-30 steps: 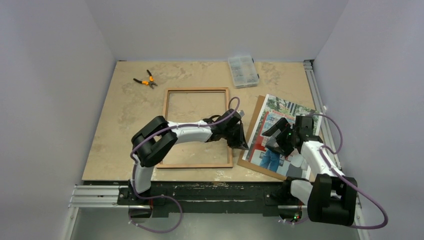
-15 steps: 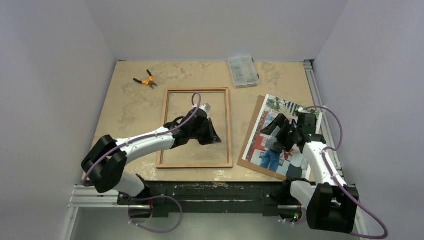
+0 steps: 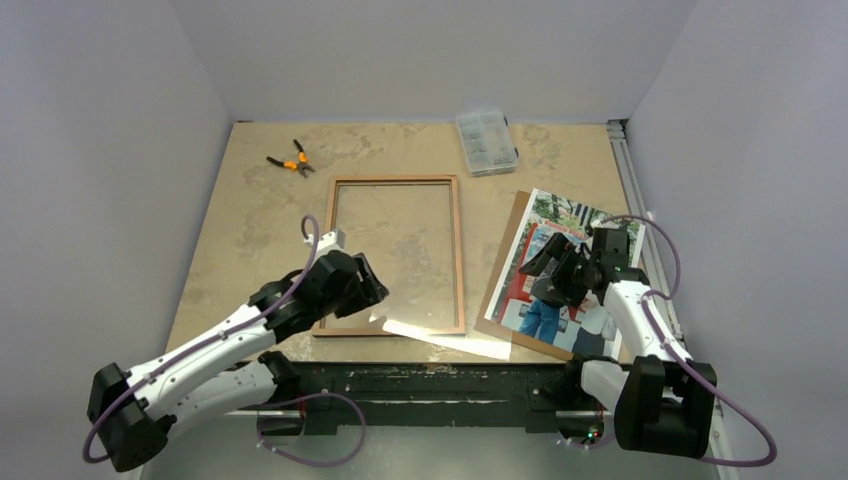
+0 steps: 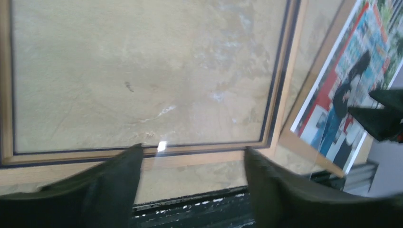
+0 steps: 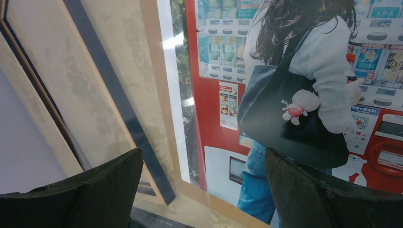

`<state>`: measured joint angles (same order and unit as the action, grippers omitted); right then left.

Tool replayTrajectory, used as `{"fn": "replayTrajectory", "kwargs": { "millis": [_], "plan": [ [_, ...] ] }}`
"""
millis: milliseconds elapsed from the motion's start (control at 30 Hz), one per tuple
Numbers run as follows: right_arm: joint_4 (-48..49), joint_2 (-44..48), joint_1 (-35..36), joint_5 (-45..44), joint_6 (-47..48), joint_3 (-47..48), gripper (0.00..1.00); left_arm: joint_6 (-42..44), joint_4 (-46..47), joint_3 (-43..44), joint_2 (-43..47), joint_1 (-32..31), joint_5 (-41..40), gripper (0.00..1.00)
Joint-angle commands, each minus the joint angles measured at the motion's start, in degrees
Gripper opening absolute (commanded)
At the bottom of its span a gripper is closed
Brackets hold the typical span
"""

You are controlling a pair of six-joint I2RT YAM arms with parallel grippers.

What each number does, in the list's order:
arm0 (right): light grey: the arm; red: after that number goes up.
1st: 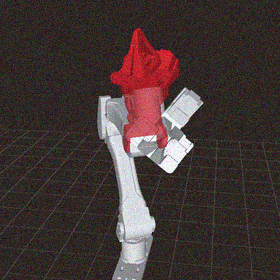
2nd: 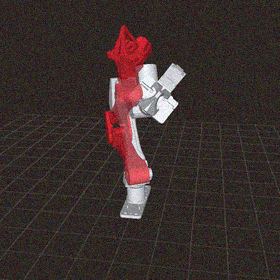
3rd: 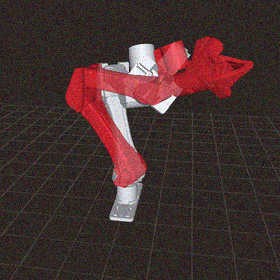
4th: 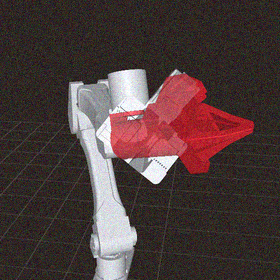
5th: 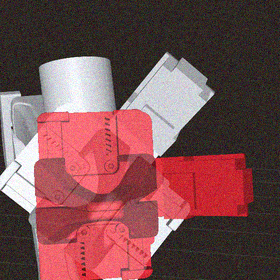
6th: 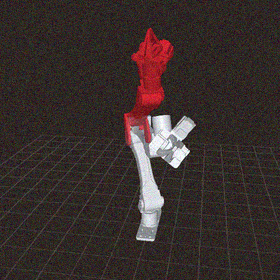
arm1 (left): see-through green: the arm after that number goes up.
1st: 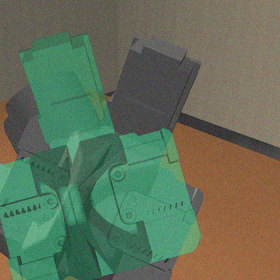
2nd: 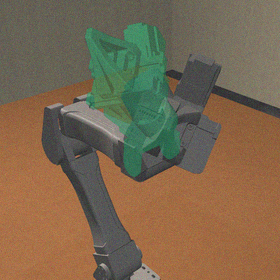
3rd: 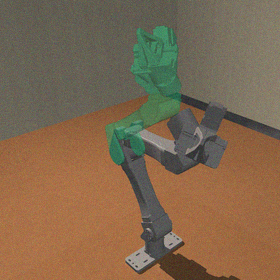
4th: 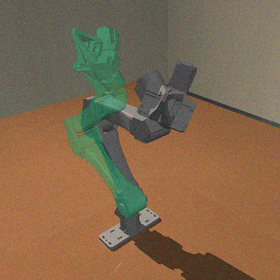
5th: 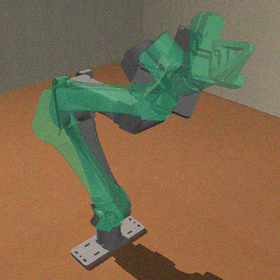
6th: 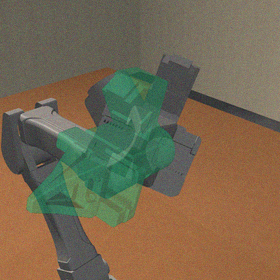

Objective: Put the photo into the frame
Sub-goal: Move the photo frame item to the center of the board.

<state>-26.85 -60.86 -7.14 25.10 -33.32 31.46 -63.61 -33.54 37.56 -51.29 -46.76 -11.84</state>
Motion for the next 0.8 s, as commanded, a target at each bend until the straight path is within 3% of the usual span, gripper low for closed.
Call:
{"fn": "replayTrajectory", "kwargs": {
  "millis": [0,233,433,767],
  "plan": [
    [0.9,-0.8,0.2,1.0,2.1,-0.6,0.99,-3.8,-5.2,-1.9,5.1,0.6,-8.4,0.97],
    [2.7,-1.1,0.2,3.7,1.7,-1.5,0.98,0.9,-7.4,4.2,-2.2,1.5,-8.6,1.0],
    [7.2,-3.2,1.4,7.6,0.0,-3.8,0.95,7.1,-4.9,8.2,-13.1,4.8,-1.7,0.98],
    [22.5,-14.9,1.6,18.4,-3.0,-7.2,0.75,11.6,4.0,3.0,-17.0,12.4,8.7,0.91]
  ]
}}
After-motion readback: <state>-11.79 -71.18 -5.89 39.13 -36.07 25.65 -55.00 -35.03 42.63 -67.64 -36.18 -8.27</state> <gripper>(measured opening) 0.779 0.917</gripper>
